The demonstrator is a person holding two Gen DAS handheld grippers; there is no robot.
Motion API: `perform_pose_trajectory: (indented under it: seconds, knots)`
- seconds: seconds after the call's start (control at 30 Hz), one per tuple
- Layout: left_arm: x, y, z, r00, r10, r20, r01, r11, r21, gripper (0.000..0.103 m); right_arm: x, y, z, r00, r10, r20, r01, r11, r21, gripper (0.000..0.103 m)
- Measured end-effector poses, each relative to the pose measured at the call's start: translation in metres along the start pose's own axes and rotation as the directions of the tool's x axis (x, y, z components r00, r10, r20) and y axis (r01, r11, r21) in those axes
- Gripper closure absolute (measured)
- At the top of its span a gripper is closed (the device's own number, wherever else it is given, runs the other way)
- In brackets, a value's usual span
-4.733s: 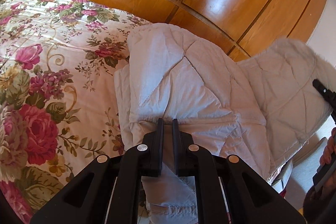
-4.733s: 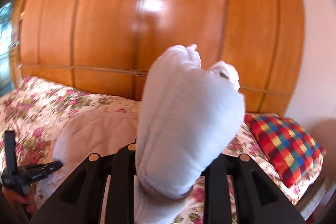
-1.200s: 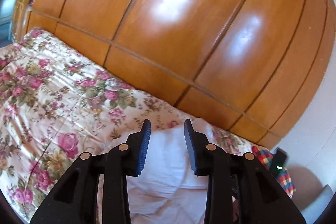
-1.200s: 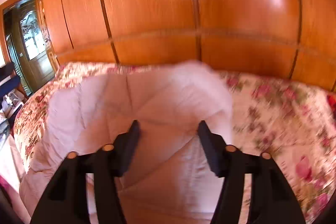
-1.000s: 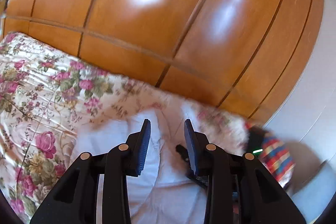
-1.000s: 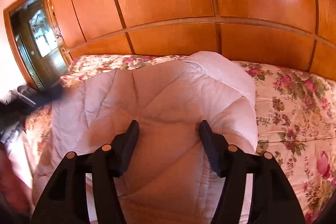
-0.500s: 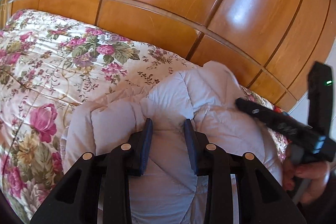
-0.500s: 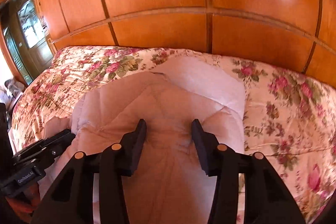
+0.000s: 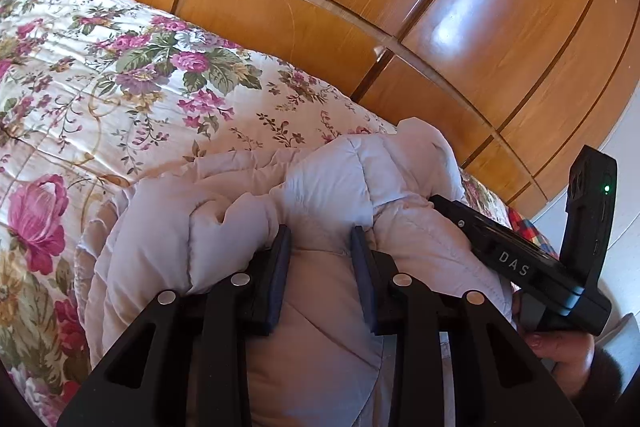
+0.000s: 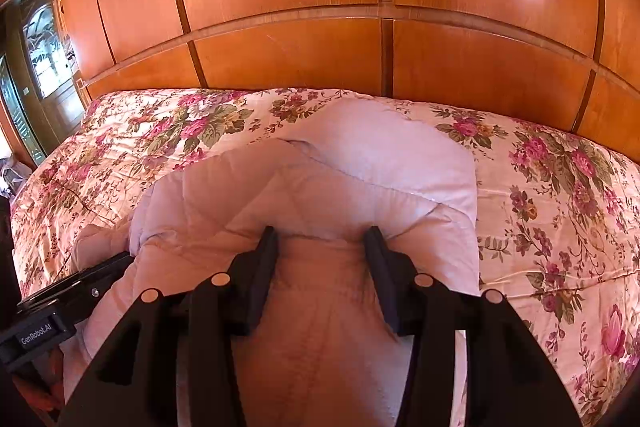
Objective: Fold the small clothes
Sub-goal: 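Grasp the folded jacket bundle edge with both grippers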
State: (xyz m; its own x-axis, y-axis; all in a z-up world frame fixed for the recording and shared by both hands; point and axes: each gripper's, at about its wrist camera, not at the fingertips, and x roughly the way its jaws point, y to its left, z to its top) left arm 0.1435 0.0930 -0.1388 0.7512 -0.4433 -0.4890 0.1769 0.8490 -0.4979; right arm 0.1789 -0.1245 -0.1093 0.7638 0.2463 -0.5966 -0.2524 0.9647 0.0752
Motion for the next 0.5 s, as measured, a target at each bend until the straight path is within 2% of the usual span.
perform_pose_trajectory:
  seconds: [0.3, 0.4, 0.5]
  knots:
    - [-0.024, -0.008, -0.007, 0.999, 0.006, 0.037, -0.007, 1.0, 0.009, 0.072, -0.013, 0.0, -0.005, 0.999, -0.007, 0.044, 0.008, 1.0, -0.015, 0.056]
    - [-0.038, -0.009, -0.008, 0.999, 0.009, 0.045, -0.009, 1.0, -0.002, 0.072, -0.025, 0.0, -0.005, 0.999, -0.003, 0.04, 0.004, 1.0, -0.013, 0.053]
    - [-0.054, -0.01, -0.013, 0.998, 0.032, 0.056, -0.033, 0.999, 0.005, 0.071, -0.049, 0.001, -0.007, 0.999, -0.003, 0.054, 0.004, 1.0, -0.005, 0.034]
